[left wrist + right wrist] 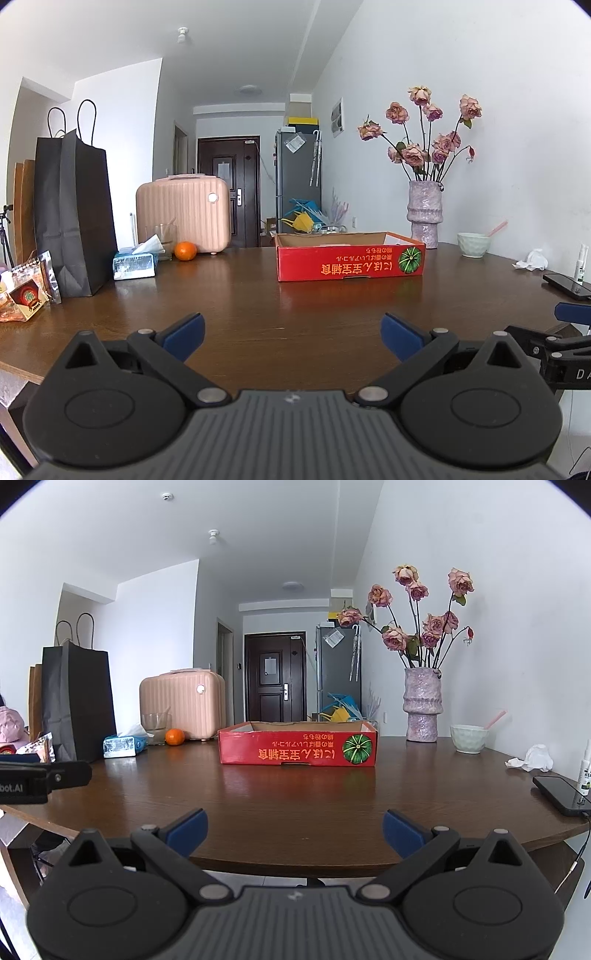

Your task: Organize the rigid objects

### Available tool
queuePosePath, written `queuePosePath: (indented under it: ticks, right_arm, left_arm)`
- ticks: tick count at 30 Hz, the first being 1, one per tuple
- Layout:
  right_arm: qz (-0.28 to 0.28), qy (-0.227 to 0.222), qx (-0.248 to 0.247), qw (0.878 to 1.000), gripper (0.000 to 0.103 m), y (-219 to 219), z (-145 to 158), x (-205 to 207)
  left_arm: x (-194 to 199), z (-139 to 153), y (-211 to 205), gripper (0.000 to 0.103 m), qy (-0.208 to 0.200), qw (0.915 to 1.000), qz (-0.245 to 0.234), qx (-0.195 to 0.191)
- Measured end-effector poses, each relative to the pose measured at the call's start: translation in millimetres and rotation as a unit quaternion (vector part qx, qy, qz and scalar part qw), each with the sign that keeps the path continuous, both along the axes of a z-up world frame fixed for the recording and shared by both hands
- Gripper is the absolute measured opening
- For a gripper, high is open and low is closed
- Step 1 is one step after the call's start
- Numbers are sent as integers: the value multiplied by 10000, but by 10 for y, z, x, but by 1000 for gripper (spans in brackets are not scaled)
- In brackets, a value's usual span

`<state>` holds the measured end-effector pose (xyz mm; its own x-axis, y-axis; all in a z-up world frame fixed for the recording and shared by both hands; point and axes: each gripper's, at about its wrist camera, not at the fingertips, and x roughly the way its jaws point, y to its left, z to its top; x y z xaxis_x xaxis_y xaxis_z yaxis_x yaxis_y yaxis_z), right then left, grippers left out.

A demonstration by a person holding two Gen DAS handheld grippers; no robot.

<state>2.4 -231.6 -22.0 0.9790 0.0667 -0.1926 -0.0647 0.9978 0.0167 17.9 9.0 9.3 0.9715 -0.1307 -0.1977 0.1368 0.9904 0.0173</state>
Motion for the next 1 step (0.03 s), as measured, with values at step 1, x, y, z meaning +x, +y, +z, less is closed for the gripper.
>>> queuePosePath:
  ticks: [1]
  right_arm:
    - [1,8,1,10000,101,0,-1,3]
  left_arm:
    - [2,-3,0,103,8,10000,6,-1]
